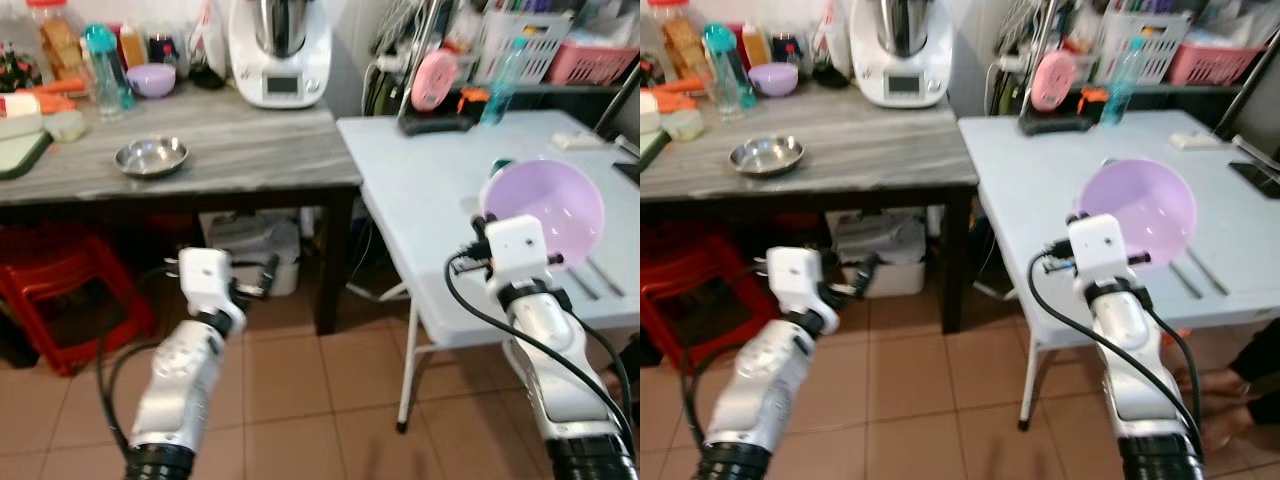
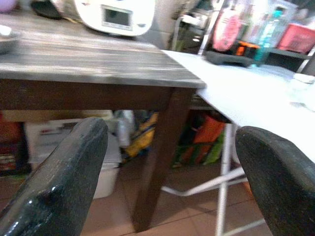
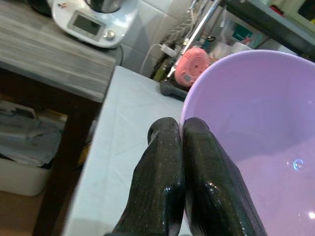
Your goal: Setting the table
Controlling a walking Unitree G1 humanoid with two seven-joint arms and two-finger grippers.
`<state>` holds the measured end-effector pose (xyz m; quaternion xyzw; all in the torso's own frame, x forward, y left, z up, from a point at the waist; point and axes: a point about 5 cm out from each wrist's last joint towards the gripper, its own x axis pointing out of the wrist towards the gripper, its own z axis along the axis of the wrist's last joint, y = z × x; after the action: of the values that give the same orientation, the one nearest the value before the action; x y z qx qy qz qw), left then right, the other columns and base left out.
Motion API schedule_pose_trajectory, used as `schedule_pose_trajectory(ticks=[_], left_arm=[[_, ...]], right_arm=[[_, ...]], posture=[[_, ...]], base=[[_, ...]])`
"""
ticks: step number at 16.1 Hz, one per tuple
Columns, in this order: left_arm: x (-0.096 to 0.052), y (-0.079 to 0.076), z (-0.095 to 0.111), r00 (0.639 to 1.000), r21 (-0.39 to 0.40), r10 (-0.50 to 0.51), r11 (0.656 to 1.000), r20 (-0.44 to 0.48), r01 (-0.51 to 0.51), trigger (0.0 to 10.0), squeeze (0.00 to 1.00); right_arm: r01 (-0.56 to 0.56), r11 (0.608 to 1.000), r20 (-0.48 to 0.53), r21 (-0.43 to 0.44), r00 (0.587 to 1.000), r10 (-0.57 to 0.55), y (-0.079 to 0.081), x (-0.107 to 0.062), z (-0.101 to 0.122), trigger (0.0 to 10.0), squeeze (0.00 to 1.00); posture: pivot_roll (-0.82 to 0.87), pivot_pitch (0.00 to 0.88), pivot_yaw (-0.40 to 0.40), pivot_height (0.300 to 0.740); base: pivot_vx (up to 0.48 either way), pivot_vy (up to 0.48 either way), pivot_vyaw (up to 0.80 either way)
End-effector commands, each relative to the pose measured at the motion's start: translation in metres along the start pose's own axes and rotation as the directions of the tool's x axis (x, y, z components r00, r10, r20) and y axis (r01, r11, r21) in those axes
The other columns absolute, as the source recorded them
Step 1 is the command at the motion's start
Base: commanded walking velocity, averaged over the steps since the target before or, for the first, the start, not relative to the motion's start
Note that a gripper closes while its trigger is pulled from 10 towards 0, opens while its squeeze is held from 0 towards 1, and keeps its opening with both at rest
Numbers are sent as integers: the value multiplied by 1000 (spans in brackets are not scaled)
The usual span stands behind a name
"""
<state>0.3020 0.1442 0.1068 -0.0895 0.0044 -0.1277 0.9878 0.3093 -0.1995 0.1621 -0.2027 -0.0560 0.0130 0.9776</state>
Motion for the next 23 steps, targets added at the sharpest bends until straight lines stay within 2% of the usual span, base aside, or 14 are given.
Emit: schedule_pose_trajectory(ticks=[1, 14, 19, 23], left_arm=[[3, -6, 1, 1000, 1, -17, 1000, 4, 17, 10000, 0], [3, -6, 1, 1000, 5, -27, 1000, 0, 27, 10000, 0], [2, -5, 2, 1000, 19, -5, 1000, 8, 5, 10000, 0], [0, -10, 5, 996, -20, -85, 996, 29, 85, 10000, 0]], right_arm=[[15, 1000, 7, -10, 1000, -15, -2, 0, 2, 10000, 0], [15, 1000, 7, -7, 1000, -15, 1, -2, 1, 10000, 0], [10, 1000, 4, -5, 1000, -10, 2, -2, 0, 10000, 0], [6, 1000, 14, -9, 1000, -6, 2, -4, 1, 10000, 0]], posture=[[-55, 0, -6, 740], [-55, 0, 1, 740], [-51, 0, -1, 740], [-49, 0, -3, 740]], base=[[0, 259, 0], [0, 280, 579], [0, 171, 0], [72, 0, 0]])
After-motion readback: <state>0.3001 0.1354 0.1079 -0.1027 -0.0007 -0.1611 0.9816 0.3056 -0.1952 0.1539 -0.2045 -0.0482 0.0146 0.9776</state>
